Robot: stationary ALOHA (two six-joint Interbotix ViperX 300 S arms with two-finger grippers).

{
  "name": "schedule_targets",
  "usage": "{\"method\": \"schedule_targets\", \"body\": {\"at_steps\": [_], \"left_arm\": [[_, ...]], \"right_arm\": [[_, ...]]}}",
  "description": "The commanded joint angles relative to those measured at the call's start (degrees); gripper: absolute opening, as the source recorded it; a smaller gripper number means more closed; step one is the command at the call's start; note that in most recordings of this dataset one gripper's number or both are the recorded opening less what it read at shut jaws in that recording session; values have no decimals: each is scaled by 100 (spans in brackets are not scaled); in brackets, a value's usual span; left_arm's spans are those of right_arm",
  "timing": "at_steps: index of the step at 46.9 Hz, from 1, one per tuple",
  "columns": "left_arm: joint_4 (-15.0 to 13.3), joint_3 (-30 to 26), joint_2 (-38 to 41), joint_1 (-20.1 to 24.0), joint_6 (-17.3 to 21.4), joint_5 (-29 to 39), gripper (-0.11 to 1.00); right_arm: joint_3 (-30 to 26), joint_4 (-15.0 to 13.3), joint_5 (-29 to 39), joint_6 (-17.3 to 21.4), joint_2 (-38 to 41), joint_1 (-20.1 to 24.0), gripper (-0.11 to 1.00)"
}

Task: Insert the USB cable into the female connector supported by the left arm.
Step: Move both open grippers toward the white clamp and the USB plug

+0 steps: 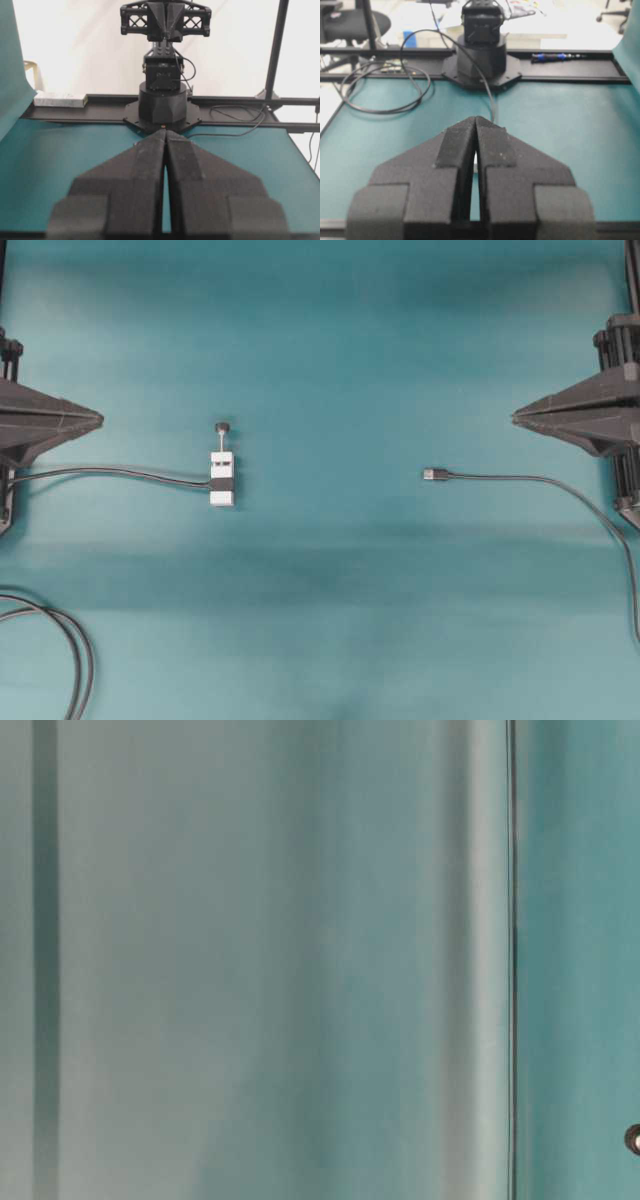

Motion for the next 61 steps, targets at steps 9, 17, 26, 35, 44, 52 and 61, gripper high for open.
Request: {"method": "schedule_targets", "body": {"at_steps": [9, 17, 26, 35, 44, 52, 61], "left_arm": [[18, -70, 132, -114, 193, 571, 2], [18, -483, 606, -114, 246, 2083, 2], [18, -554, 940, -70, 193, 2048, 2], [-53, -562, 1028, 53, 158, 1995, 2], [-88, -580, 1099, 79, 167, 2004, 35], [-88, -615, 1213, 79, 167, 1995, 76], [-88, -659, 1406, 79, 167, 1960, 73]], "right_arm": [[229, -26, 0, 79, 18, -35, 0], [88, -26, 475, 123, 281, -44, 0], [-88, -26, 738, 132, 844, -79, 0], [-193, -26, 729, 141, 1002, -246, 0], [-167, -26, 747, 369, 1002, -299, 0], [-123, -26, 756, 993, 1011, -325, 0], [-53, -26, 861, 1336, 1011, -325, 0]]}}
